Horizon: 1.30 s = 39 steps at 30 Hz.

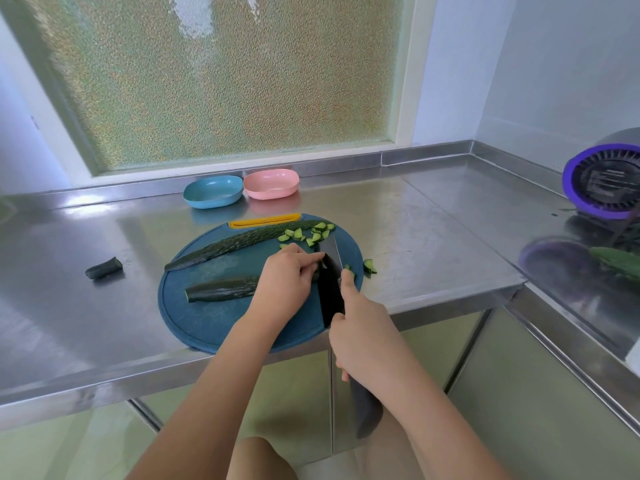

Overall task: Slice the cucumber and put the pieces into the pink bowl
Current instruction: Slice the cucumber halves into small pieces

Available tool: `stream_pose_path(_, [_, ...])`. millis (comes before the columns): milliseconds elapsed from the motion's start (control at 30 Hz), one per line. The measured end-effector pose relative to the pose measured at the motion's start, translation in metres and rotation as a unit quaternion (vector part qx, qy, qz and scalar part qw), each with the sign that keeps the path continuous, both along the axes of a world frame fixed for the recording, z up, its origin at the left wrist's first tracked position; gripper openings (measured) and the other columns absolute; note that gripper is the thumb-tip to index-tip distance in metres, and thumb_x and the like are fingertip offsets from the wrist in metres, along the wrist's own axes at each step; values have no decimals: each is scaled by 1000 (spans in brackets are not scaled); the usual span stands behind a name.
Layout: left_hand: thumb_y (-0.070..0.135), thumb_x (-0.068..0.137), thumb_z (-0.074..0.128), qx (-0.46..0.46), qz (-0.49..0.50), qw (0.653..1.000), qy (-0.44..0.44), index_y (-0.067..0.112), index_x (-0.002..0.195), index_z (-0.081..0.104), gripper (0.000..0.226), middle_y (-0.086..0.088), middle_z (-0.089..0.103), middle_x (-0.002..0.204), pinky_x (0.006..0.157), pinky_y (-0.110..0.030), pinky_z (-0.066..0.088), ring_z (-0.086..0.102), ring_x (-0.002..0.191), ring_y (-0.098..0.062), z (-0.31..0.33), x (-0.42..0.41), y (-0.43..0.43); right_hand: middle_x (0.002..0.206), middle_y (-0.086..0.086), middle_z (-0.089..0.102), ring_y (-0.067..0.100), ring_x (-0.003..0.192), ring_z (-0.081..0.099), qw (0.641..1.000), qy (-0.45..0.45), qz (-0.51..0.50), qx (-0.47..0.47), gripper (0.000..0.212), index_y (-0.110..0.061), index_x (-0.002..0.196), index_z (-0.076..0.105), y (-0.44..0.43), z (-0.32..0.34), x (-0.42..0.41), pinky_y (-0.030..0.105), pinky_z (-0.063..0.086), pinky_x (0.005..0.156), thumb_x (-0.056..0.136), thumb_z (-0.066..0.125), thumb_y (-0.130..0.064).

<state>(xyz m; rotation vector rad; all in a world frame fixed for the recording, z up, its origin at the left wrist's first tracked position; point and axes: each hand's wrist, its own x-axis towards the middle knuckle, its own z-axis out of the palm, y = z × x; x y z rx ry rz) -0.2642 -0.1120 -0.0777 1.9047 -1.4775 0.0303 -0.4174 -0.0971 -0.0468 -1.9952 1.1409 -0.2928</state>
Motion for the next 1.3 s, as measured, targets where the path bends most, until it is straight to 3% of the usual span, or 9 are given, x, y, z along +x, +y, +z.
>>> stream_pose_path(200, [11, 94, 50, 52, -12, 999, -4, 17, 124, 61, 32, -3, 60, 106, 76, -11, 30, 55, 99, -18, 8, 3, 6, 101, 12, 58, 27, 72, 59, 1000, -22, -5, 13, 74, -37, 151, -4, 0, -4, -6, 42, 57, 73, 94, 33, -9])
stream_pose_path(300, [23, 95, 51, 112, -14, 992, -50, 20, 134, 51, 39, -2, 54, 127, 97, -22, 32, 47, 116, -19, 9, 5, 18, 96, 13, 62, 19, 58, 58, 999, -33, -6, 23, 70, -37, 152, -4, -2, -6, -13, 30, 57, 59, 97, 32, -12])
stream_pose_path(367, [23, 95, 50, 123, -12, 990, -67, 22, 134, 50, 39, 0, 52, 130, 102, -30, 33, 44, 119, -20, 8, 5, 23, 94, 15, 62, 14, 46, 55, 999, -39, -3, 33, 69, -38, 152, -3, -4, -5, -16, 23, 51, 47, 98, 32, -13])
stream_pose_path(500, [17, 97, 46, 138, -10, 985, -99, 24, 133, 51, 38, -1, 53, 129, 100, -37, 35, 43, 115, -23, 9, 2, 22, 86, 13, 61, 11, 37, 51, 999, -33, 9, 20, 69, -39, 152, 1, -10, -4, -18, 22, 50, 44, 97, 32, -12])
stream_pose_path(833, [24, 95, 51, 145, -17, 985, -88, 25, 132, 52, 38, -3, 55, 122, 96, -31, 37, 48, 113, -22, 12, -5, 20, 90, 10, 60, 18, 49, 57, 999, -1, 38, 2, 70, -39, 151, -1, -20, -1, -21, 30, 57, 51, 97, 33, -12])
stream_pose_path(1033, [31, 95, 49, 89, 50, 993, -57, 32, 131, 52, 35, 3, 56, 115, 86, -27, 39, 46, 109, -16, 1, -13, 23, 67, 1, 53, 7, 34, 48, 997, 0, 75, -5, 67, -41, 151, 7, -32, 8, -33, 26, 53, 50, 99, 36, -12])
stream_pose_path(1200, [32, 96, 47, 69, 84, 992, -61, 35, 131, 51, 36, 5, 56, 113, 80, -24, 38, 45, 107, -15, -2, -15, 20, 67, -2, 52, 12, 40, 49, 996, -7, 83, -15, 66, -45, 150, 9, -33, 6, -31, 31, 55, 54, 99, 36, -13])
stream_pose_path(1300, [31, 96, 46, 64, 81, 993, -65, 34, 131, 51, 35, 4, 56, 114, 81, -25, 38, 45, 107, -16, -3, -15, 20, 77, -1, 56, 17, 46, 51, 996, -5, 84, -16, 67, -49, 148, 11, -36, 7, -32, 38, 58, 58, 97, 36, -14])
